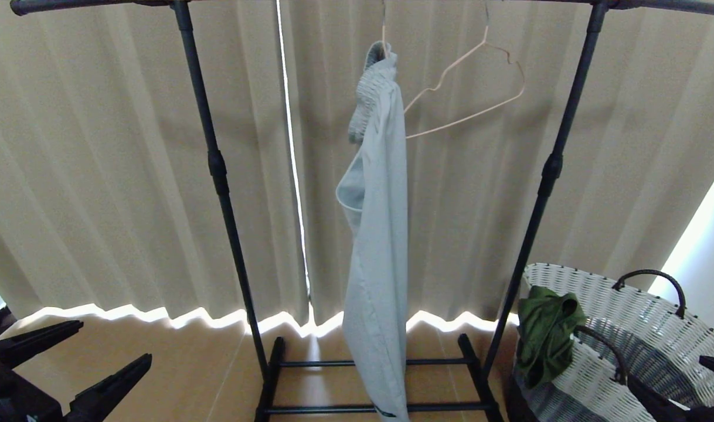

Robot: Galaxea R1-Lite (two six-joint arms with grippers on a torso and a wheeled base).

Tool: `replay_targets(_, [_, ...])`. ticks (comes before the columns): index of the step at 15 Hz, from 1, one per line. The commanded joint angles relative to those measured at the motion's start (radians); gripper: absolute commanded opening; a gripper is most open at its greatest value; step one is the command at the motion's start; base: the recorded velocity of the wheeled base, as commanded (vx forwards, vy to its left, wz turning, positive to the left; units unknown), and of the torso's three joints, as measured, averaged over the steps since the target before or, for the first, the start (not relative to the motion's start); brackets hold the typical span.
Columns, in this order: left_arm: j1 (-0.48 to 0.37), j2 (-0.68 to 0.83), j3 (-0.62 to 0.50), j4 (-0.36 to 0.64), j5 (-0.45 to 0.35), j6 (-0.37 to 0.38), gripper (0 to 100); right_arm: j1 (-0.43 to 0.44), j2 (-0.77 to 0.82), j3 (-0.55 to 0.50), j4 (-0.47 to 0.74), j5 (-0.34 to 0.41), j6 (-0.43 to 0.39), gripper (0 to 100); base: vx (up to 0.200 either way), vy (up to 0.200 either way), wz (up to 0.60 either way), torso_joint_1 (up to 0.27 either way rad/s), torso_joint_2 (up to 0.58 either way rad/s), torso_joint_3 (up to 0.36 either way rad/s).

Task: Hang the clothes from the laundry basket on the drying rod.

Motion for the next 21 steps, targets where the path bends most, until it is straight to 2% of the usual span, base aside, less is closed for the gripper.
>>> replay_targets(1, [0.000, 0.001, 0.001, 0.000, 0.000, 0.000, 100, 0.001, 0.000, 0.000, -0.001, 0.001, -0.001, 100, 0.000, -0.200, 0.00, -0.012, 0.00, 0.002])
replay_targets(5, [0.000, 0.001, 0.001, 0.000, 0.000, 0.001, 100, 0.001, 0.000, 0.000, -0.001, 0.001, -0.001, 100, 0.000, -0.200, 0.00, 0.000, 0.00, 0.002])
replay_targets(19, [-0.002, -0.007, 0.010, 0.001, 0.000, -0.002, 100, 0.001, -0.001, 0.000, -0.001, 0.001, -0.001, 100, 0.000, 0.000, 0.00, 0.000, 0.00, 0.000])
replay_targets(21, [-0.003, -0.001, 0.012, 0.003, 0.000, -0.002, 100, 0.001, -0.001, 0.000, -0.001, 0.001, -0.001, 100, 0.200, 0.000, 0.00, -0.002, 0.00, 0.000])
